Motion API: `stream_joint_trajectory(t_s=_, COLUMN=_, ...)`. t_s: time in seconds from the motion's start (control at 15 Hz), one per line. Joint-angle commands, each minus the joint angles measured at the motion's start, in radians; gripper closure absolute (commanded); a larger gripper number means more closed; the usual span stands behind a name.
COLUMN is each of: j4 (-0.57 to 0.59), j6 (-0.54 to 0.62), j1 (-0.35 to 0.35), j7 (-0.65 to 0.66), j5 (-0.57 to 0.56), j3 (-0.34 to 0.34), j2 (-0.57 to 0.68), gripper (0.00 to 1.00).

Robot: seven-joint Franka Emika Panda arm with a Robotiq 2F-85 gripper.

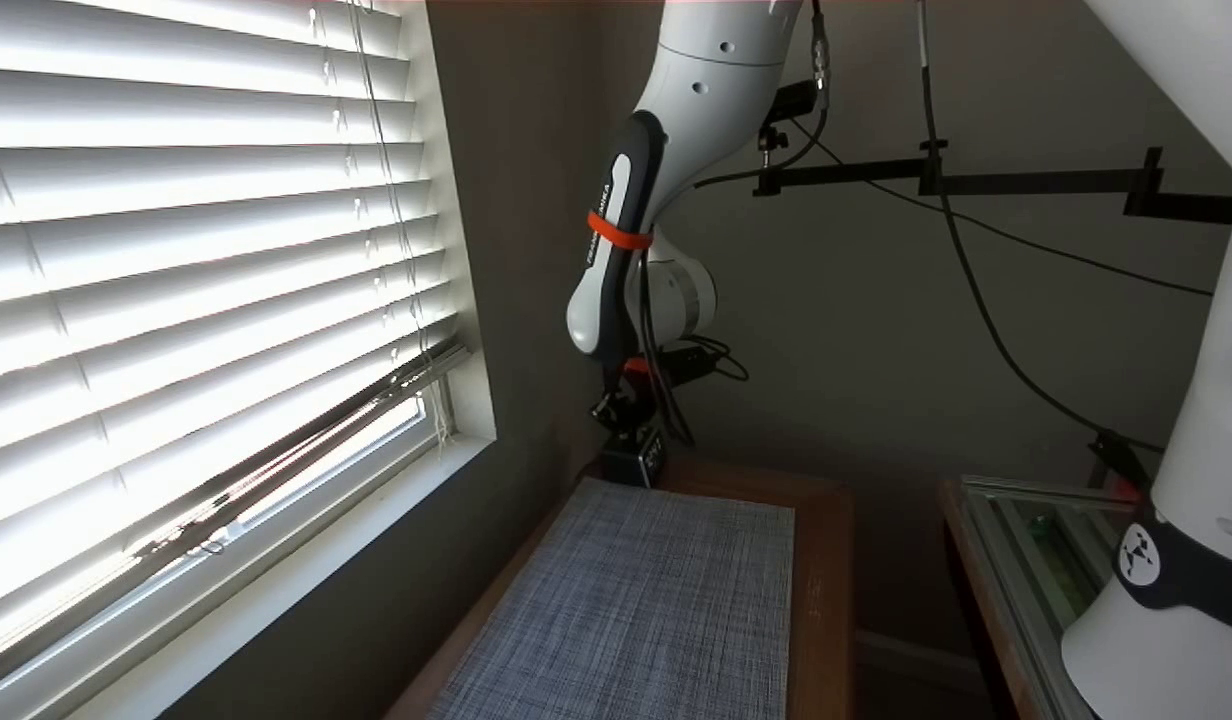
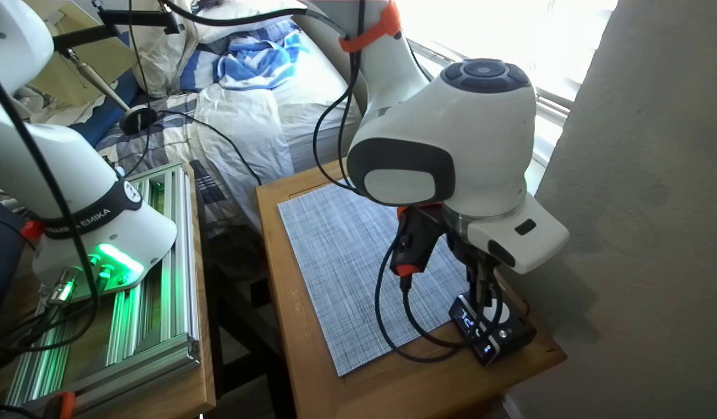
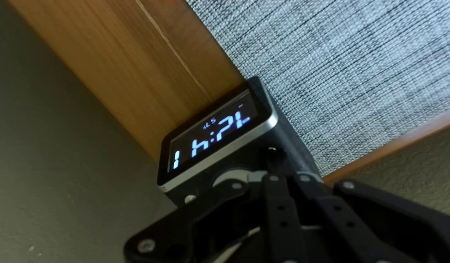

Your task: Tap the top part of the alarm clock

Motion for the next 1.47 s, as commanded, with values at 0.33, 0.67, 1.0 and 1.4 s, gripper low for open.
stream_joint_trajectory(t_s=0.33, j4=0.023, j6=0.048, j1=-0.020, j7=0.000, j5=0.024, j3=0.017, j2=0.054, gripper=1.00)
stream_joint_trajectory(t_s=0.67, j4=0.008, j6=0.048, j1=-0.019, j7=-0.006, j5=0.019, j3=0.016, j2=0.022, gripper=1.00)
stream_joint_trajectory(t_s=1.0, j4=-0.009, j6=0.053, j1=-0.014, j7=-0.010, j5=0.011, j3=0.010, j2=-0.004, gripper=1.00)
stream_joint_trajectory(t_s=1.4, j4=-0.024, j6=0.079, j1=-0.005, j7=-0.008, j5=0.004, j3=0.002, j2=-0.026, gripper=0.93)
